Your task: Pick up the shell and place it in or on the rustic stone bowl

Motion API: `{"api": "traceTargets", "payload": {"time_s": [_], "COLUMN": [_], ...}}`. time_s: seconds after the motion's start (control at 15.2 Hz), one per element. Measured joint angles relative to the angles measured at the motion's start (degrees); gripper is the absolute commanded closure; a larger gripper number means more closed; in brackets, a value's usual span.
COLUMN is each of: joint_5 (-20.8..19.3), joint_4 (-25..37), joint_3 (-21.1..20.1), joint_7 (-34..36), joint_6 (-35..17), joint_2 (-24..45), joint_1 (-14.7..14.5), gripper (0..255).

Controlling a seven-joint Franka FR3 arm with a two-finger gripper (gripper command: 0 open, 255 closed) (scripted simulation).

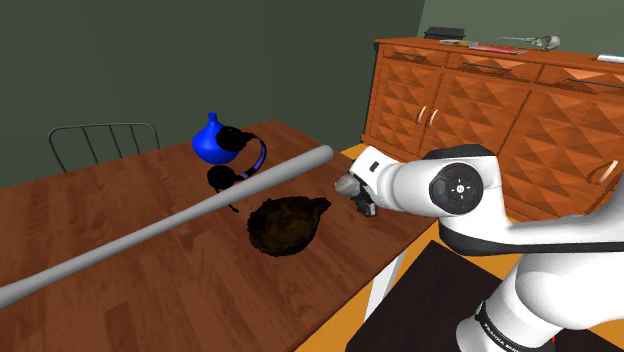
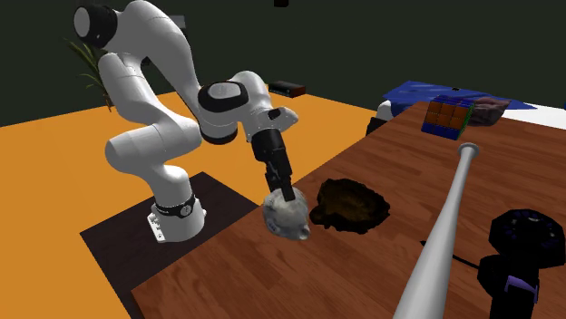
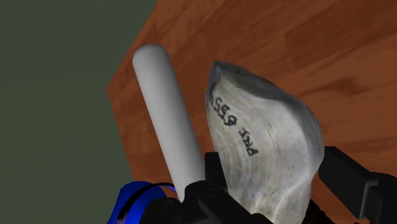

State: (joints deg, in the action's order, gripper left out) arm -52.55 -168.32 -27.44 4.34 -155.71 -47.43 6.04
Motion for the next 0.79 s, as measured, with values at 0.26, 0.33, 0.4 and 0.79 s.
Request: {"api": "traceTargets", "payload": {"time_s": [0.26, 0.33, 0.4, 0.79], "joint_5": [2.83, 3.37, 4.09, 7.22], "joint_4": [1.31, 1.65, 1.95, 4.36], "joint_3": [2.85, 3.52, 4.23, 7.03], "joint_7": [-4.36, -5.36, -6.49, -11.53], "joint_6": [3.19, 3.84, 4.72, 9.01], "joint_2": [-1.31, -1.59, -2.06, -3.71], "joint_1": [-3.09, -3.64, -4.45, -7.56], "gripper": [255, 255, 255, 255]}}
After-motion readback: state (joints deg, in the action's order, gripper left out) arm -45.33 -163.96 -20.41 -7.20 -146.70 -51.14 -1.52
